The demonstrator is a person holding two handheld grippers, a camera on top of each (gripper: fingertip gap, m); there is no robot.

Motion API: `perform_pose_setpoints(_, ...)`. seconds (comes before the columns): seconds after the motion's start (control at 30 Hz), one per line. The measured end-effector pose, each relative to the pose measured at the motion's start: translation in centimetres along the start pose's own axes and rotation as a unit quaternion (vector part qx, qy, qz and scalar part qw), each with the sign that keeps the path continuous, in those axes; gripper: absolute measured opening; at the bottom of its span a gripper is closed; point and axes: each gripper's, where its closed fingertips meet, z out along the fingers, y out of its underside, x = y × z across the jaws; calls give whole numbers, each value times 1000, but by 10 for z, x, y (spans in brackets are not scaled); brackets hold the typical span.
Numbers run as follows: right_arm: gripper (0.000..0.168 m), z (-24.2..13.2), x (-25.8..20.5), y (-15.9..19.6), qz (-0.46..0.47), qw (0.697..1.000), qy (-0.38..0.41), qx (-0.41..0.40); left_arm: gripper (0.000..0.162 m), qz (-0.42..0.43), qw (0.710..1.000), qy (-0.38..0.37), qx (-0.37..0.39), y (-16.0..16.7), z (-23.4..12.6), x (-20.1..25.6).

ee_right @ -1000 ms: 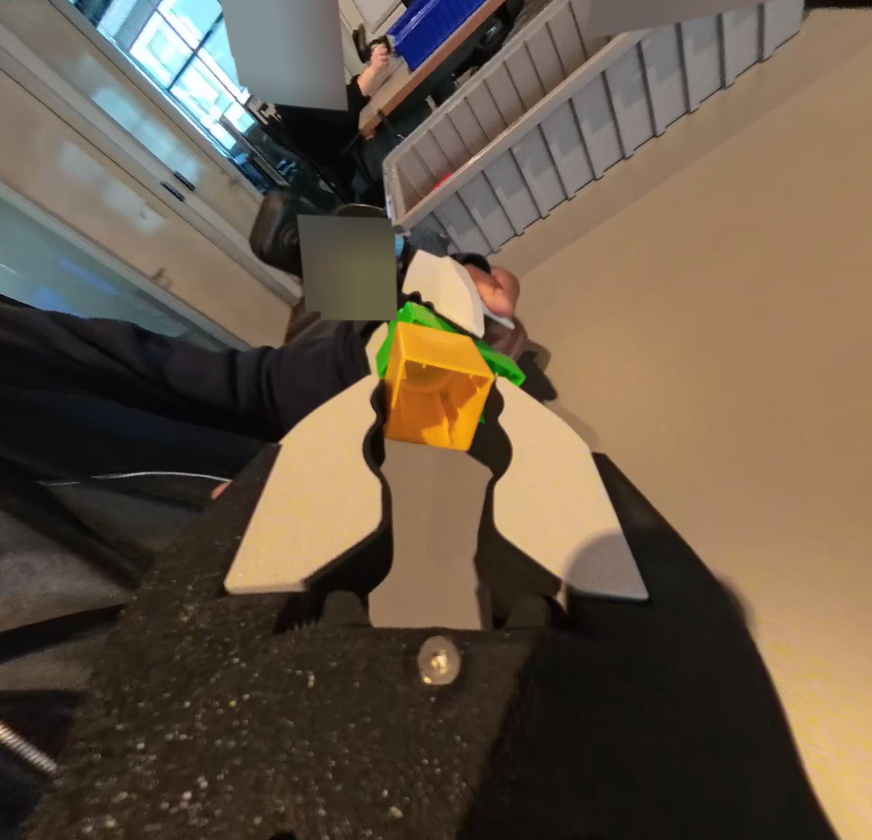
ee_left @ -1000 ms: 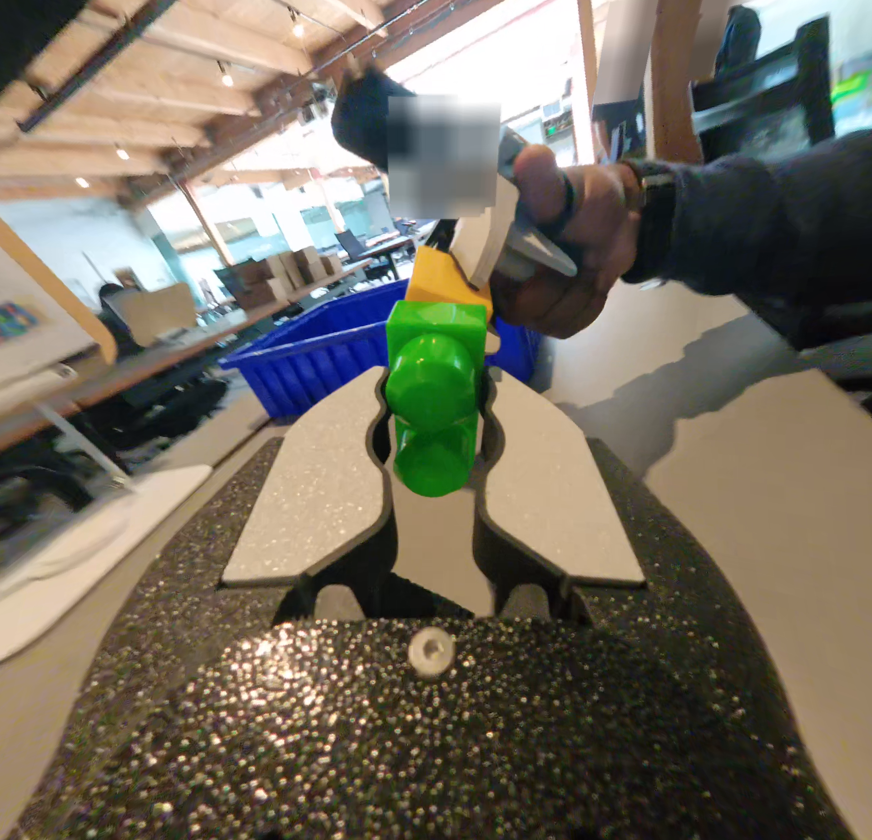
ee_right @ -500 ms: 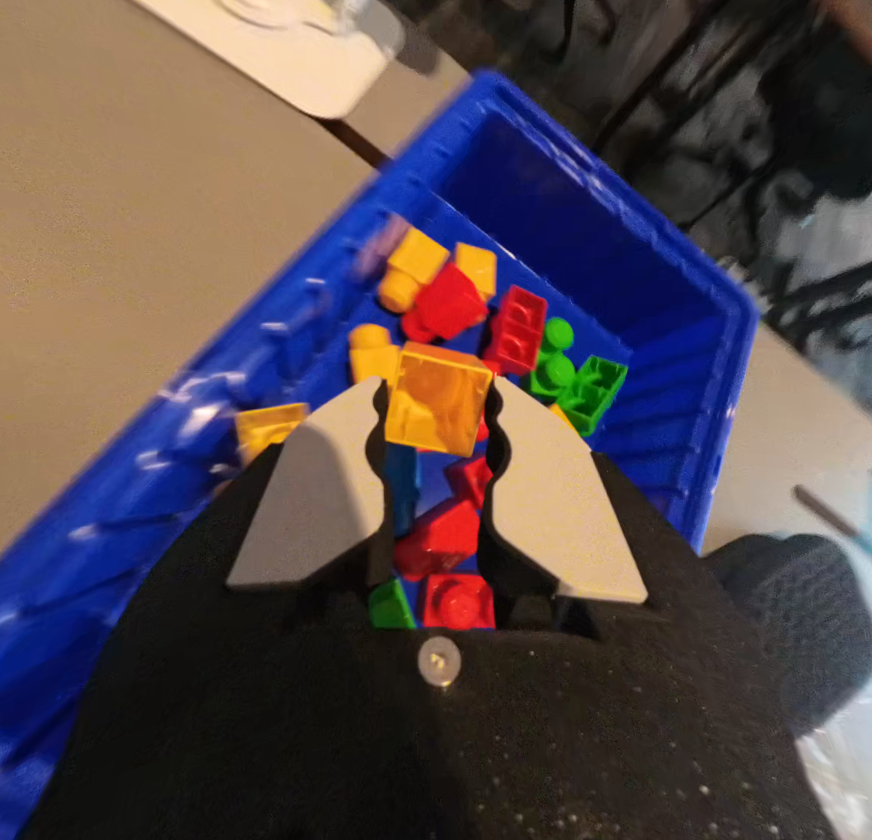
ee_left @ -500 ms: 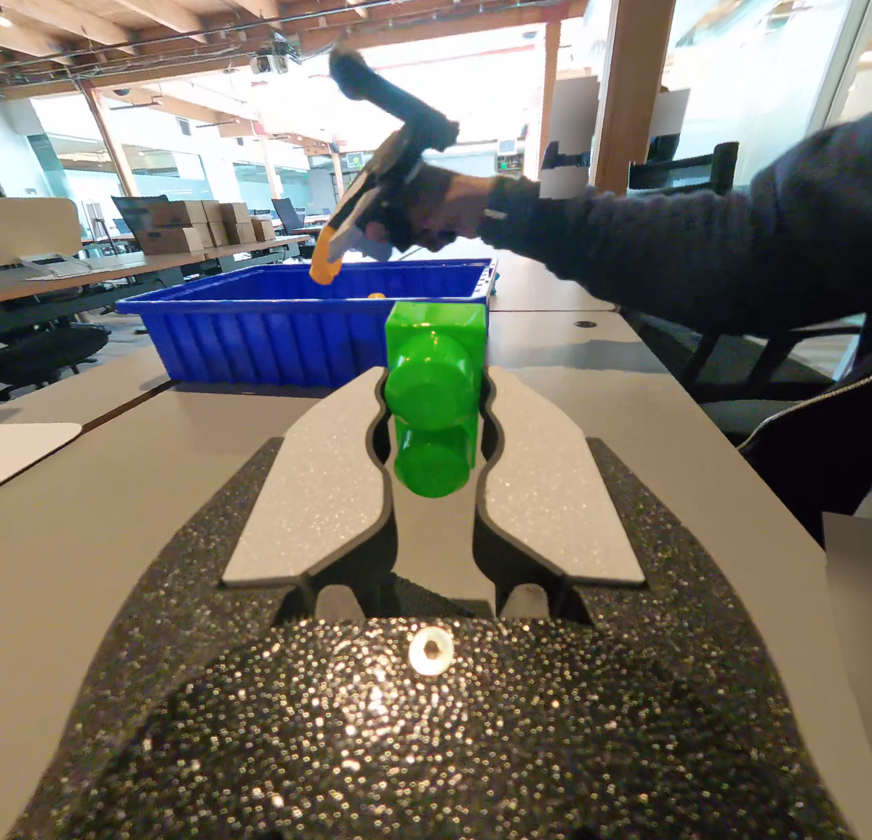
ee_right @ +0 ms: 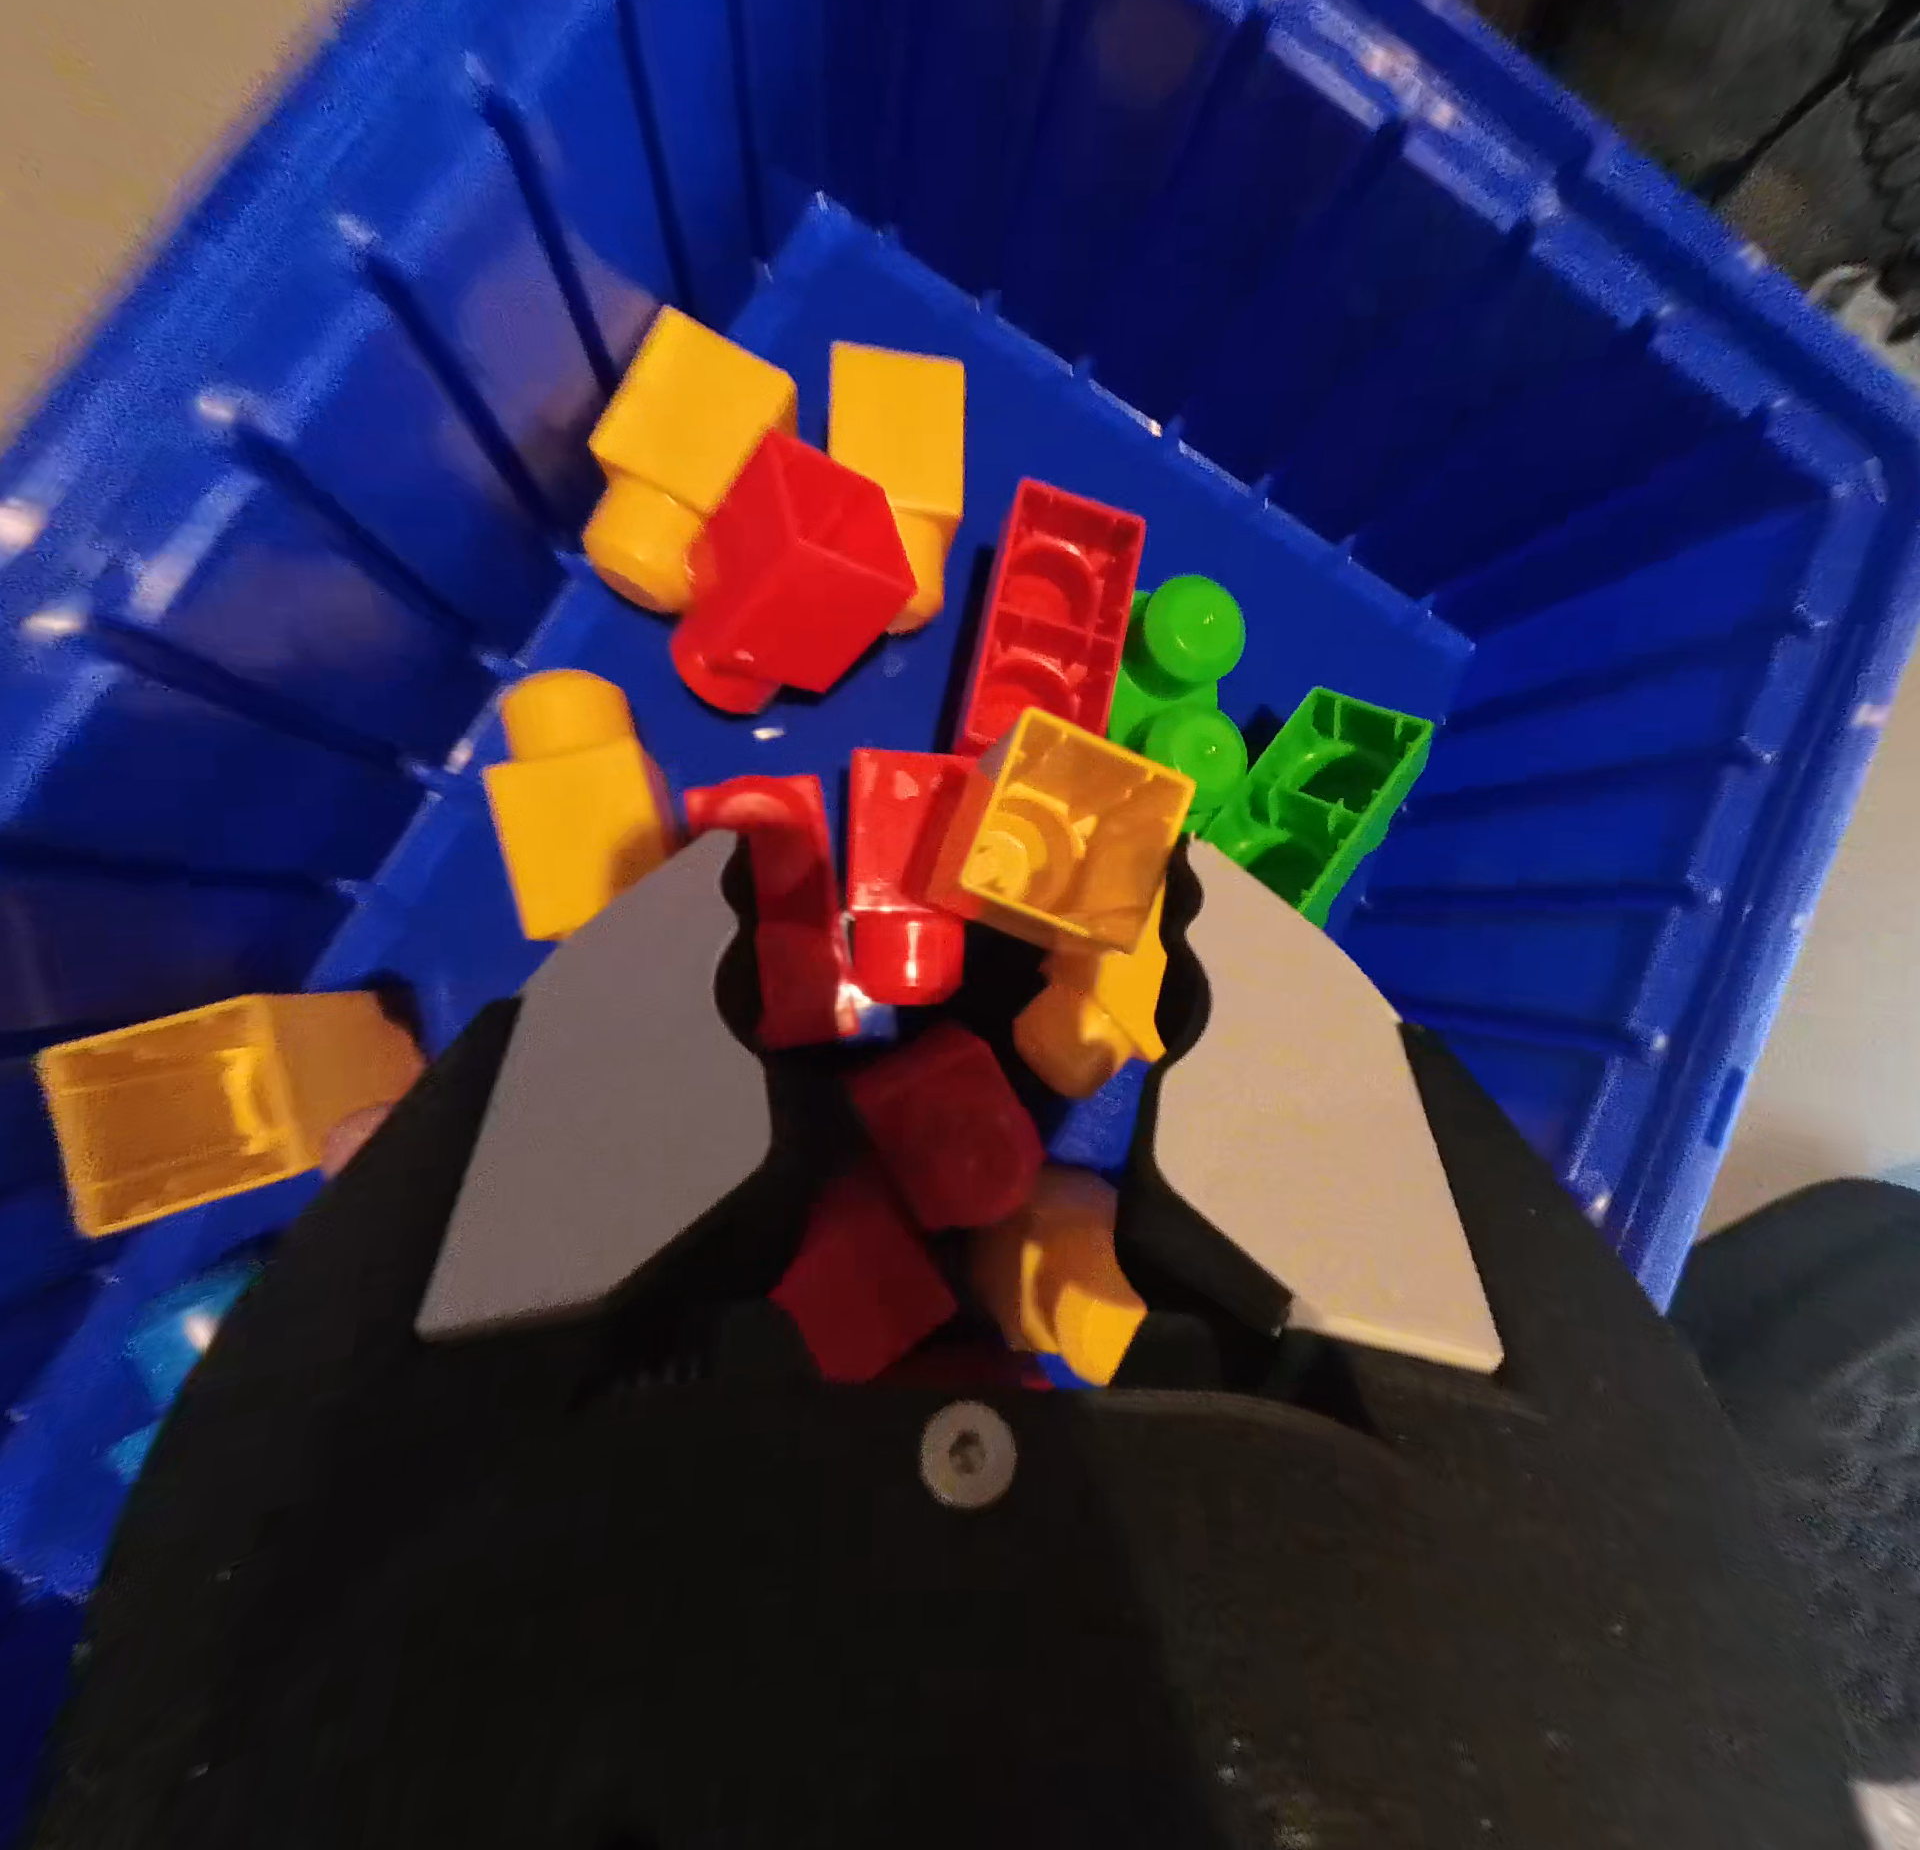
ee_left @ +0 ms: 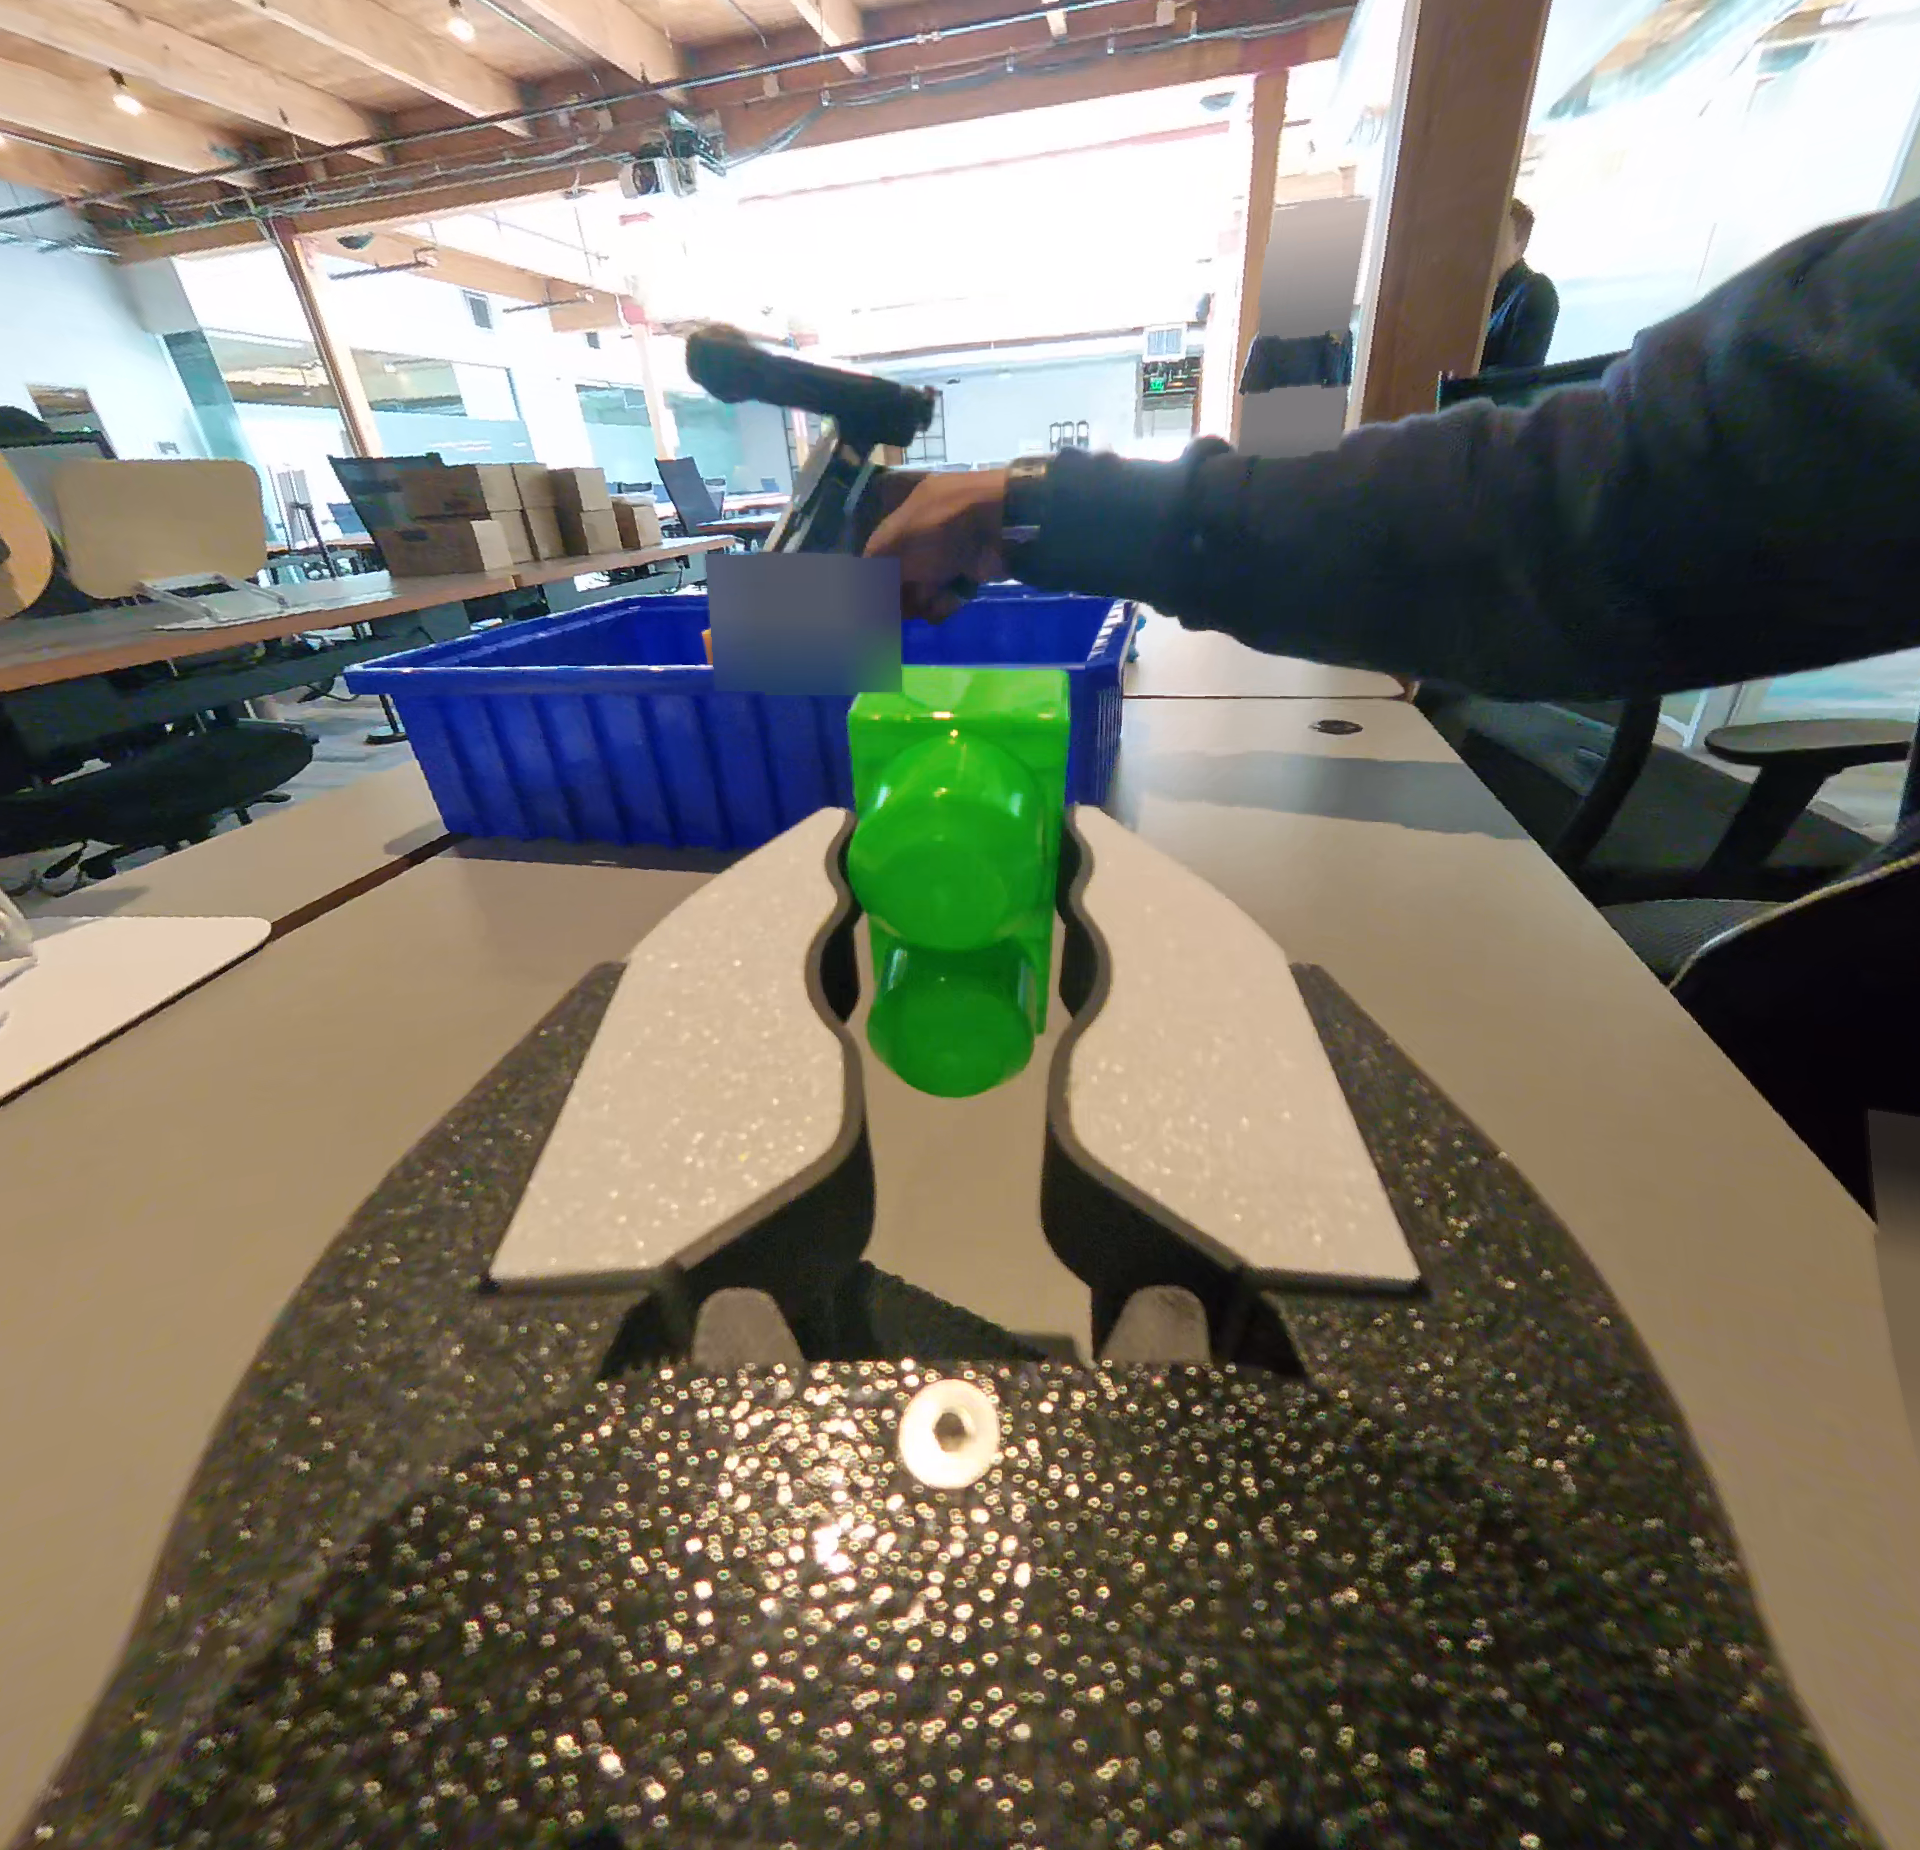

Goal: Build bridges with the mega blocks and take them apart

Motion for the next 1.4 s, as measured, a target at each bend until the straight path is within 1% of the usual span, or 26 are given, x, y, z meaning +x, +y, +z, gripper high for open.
perform_pose_setpoints(0.07,75,-18,-5,-7,12,999,-1,41,34,-3,1000,-1,2,-1,0,0)
perform_pose_setpoints(0.13,72,-39,-6,-8,17,997,17,70,34,-4,1000,0,5,-2,1,0)
perform_pose_setpoints(0.2,64,-58,-12,-7,18,995,21,100,34,-7,1000,1,8,-3,2,1)
perform_pose_setpoints(0.27,56,-73,-21,-3,15,993,14,118,34,-10,1000,2,12,-4,3,2)
perform_pose_setpoints(0.33,55,-86,-39,1,18,991,-16,135,34,-12,1000,0,16,-6,4,3)
perform_pose_setpoints(0.4,56,-105,-76,-1,29,981,-89,172,34,-23,999,0,32,-12,6,4)
perform_pose_setpoints(0.47,56,-131,-128,-8,17,962,-167,215,34,-43,997,7,57,-22,10,9)
perform_pose_setpoints(0.53,56,-153,-179,-11,-12,947,-210,243,34,-51,995,11,80,-31,20,15)
perform_pose_setpoints(0.63,60,-174,-255,-13,-24,918,-309,246,34,-8,996,3,91,-39,39,25)
perform_pose_setpoints(0.7,70,-179,-293,-12,-8,896,-380,231,34,52,995,-6,84,-40,50,34)
perform_pose_setpoints(0.77,83,-175,-319,-9,-29,886,-407,220,34,93,993,4,77,-39,55,44)
perform_pose_setpoints(0.8,89,-170,-329,-6,-58,885,-403,224,34,87,993,17,80,-40,55,49)
perform_pose_setpoints(0.87,88,-163,-344,0,-112,883,-393,232,34,45,993,36,104,-45,51,51)
perform_pose_setpoints(0.93,87,-163,-359,3,-139,872,-400,247,34,-1,990,47,131,-50,44,47)
perform_pose_setpoints(1.0,75,-166,-369,0,-145,862,-404,270,34,-43,986,57,149,-53,38,42)
perform_pose_setpoints(1.07,66,-168,-377,-4,-145,855,-406,287,34,-62,984,59,157,-53,35,38)
perform_pose_setpoints(1.2,58,-169,-384,-13,-141,851,-402,306,34,-65,985,71,140,-47,38,43)
perform_pose_setpoints(1.3,39,-168,-386,-15,-148,851,-398,310,34,-65,986,74,133,-44,40,45)
perform_pose_setpoints(1.4,37,-163,-384,-13,-152,858,-390,299,34,-77,987,72,123,-40,42,43)
